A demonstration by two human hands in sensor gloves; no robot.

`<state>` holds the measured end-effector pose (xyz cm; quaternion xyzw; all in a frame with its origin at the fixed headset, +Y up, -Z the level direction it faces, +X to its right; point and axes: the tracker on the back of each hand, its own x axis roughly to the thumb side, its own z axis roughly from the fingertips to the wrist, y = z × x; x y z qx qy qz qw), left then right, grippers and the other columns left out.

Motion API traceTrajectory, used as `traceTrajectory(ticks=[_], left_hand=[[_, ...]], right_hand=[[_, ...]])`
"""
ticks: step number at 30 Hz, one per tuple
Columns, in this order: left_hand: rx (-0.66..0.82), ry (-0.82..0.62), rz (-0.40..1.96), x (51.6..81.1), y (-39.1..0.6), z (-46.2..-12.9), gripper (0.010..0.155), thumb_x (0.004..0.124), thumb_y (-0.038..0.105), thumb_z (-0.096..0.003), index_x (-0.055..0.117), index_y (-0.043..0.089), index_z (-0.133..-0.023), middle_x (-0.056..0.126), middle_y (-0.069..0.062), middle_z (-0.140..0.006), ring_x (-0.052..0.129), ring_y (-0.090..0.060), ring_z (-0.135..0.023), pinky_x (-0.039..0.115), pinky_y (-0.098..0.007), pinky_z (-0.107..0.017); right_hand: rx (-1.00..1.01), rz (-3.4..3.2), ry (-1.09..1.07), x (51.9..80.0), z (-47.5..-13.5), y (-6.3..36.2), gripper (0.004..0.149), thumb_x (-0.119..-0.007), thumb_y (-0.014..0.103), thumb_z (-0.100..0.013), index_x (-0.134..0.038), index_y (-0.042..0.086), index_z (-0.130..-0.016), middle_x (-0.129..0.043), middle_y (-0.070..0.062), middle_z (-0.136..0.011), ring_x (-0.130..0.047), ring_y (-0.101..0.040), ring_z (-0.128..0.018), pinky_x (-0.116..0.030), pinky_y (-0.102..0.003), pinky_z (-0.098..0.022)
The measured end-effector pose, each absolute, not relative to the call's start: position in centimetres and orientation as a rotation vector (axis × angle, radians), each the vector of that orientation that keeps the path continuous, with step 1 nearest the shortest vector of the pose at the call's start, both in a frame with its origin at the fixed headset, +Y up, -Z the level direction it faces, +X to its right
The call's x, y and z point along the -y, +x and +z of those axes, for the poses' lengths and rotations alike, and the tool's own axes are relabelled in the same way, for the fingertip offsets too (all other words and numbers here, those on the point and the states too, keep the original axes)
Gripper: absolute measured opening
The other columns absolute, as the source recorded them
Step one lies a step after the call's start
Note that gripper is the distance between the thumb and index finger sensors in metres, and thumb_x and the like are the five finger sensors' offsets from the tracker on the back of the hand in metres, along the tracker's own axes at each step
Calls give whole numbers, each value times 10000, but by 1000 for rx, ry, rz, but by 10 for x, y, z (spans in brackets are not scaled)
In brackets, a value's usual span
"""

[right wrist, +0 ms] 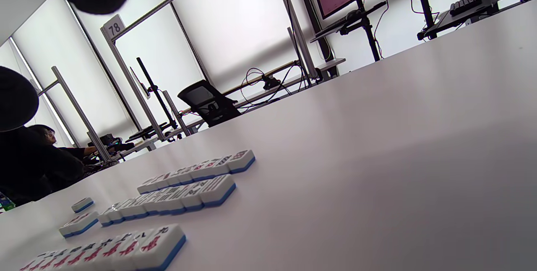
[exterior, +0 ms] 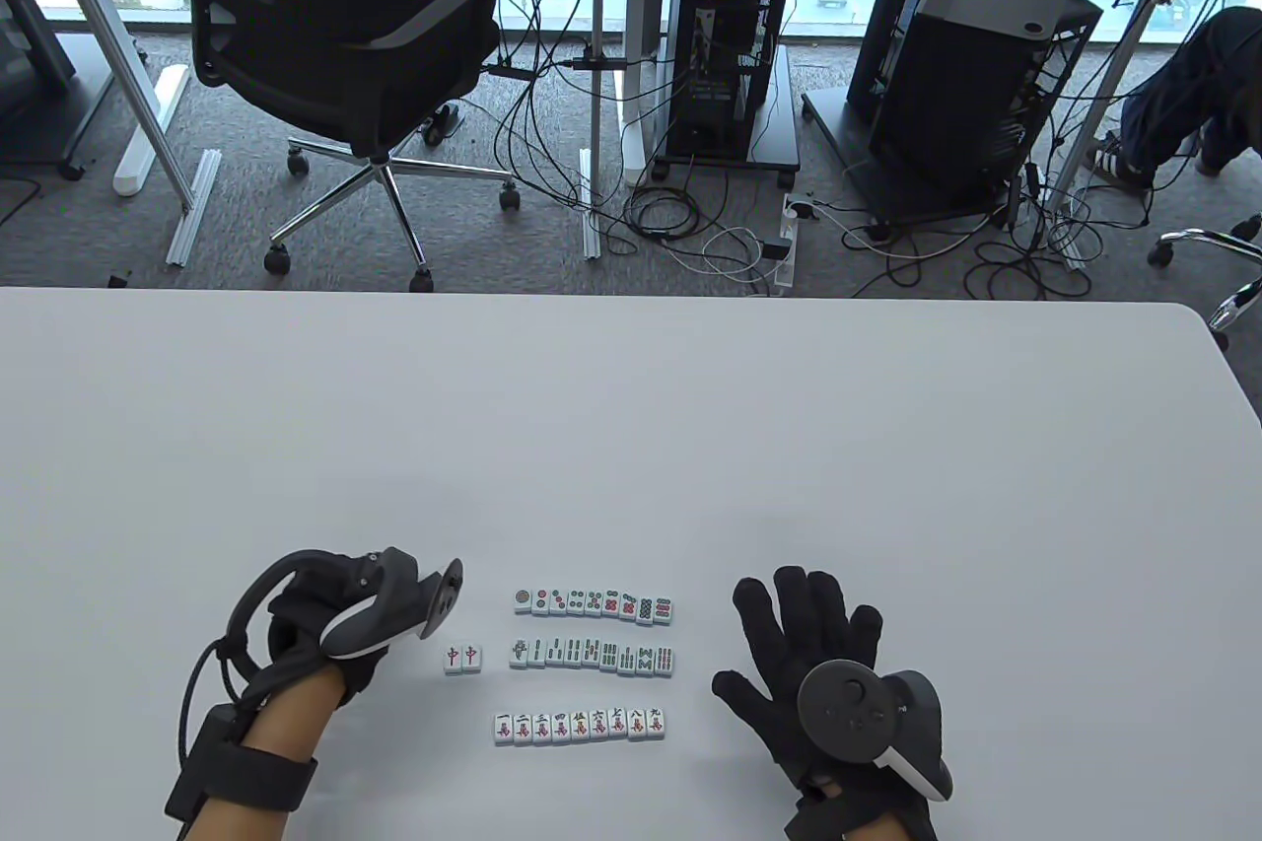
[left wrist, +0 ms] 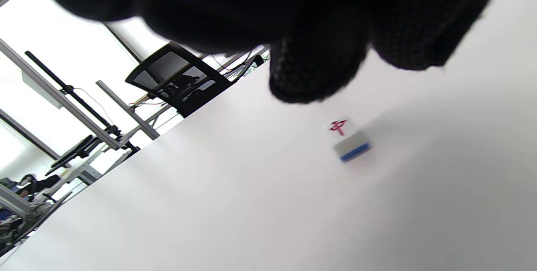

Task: Mahjong suit sorting

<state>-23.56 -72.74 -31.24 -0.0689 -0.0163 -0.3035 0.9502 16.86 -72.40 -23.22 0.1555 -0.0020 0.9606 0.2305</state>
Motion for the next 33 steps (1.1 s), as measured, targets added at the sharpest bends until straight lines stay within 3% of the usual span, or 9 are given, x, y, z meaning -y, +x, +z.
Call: traceTrajectory(ticks=[7,16,19,27,33], left_hand=[[-22,-211,-588,746,-262,-324,713,881,506,-270,688,341,-936,1011,136,-464,982,-105,-206,857,-388,-317],[-27,-267,-507,771,-261,-339,634,862,505,-289,748,355,-894,1015,144,-448,983,-100,-192,866,-383,-298],[-37,-287,-496,778,-261,-343,591,860,487,-301,783,302,-857,1014,151,-438,985,-99,-185,869,-382,-294],[23,-273,-441,780,-259,-342,586,896,481,-279,832,232,-805,1017,148,-414,985,-103,-171,872,-384,-287],[135,-248,-360,773,-243,-319,600,893,496,-270,844,219,-799,1021,146,-403,985,-100,-159,874,-381,-274]], right_hand=[[1,2645,425,724,-232,169,764,-606,605,-530,-199,344,-1122,-111,-118,-1198,-25,-407,-1052,-73,-706,-704],[-4,2651,422,724,-233,169,765,-606,606,-531,-198,343,-1122,-114,-118,-1198,-28,-410,-1052,-75,-707,-704],[-6,2655,421,724,-233,169,765,-605,606,-531,-199,342,-1122,-114,-118,-1198,-29,-410,-1051,-76,-707,-704],[-5,2654,421,724,-233,168,764,-605,606,-530,-198,344,-1122,-115,-117,-1198,-29,-409,-1052,-76,-707,-704],[-6,2652,425,725,-233,168,764,-604,606,-531,-198,343,-1122,-113,-116,-1198,-28,-409,-1051,-75,-707,-704]])
